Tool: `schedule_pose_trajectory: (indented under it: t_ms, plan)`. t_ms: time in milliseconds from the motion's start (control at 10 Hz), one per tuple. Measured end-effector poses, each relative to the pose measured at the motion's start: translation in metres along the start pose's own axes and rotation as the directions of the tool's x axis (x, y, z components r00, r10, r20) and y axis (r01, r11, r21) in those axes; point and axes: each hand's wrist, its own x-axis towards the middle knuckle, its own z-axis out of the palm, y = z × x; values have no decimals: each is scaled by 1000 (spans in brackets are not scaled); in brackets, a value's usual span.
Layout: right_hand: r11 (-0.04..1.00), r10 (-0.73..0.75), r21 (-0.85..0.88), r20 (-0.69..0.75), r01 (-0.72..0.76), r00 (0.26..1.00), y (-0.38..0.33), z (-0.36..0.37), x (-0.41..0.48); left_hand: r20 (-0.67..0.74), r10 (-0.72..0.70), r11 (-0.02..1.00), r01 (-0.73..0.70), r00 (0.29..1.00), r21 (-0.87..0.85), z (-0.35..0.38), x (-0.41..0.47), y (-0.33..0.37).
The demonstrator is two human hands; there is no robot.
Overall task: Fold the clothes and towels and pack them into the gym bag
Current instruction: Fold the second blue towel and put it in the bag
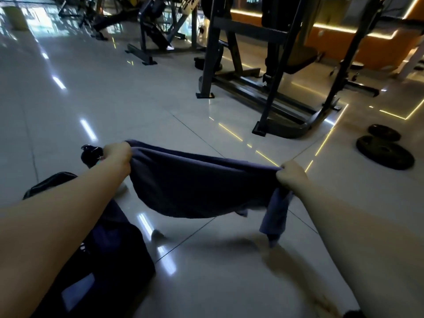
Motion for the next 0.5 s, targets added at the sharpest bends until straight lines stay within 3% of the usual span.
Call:
schedule_pose_trajectory:
  t_ms: [100, 200, 300, 400, 500]
  plan:
    - [968, 29, 248, 41, -39, 999, -17, 5, 0, -4, 78, 974, -75, 997, 216, 14, 3, -22]
    - [939, -9, 328, 309, -98, 951, -32, 2, -3, 120, 68, 943, -103, 990, 317, 29, -26, -19]
    - [951, -172, 310, 513, 6, 841, -53, -3, -3, 312, 205, 914, -295, 928, 277, 54, -67, -4]
    - [922, -315, 378, 596, 88, 739, -76, -7, -7, 611, 251, 894, -422, 750, 150, 80, -96, 12]
    - [901, -382, 421, 648, 108, 659, -89, -12, -17, 833, 224, 814, -567, 506, 125, 88, -120, 19]
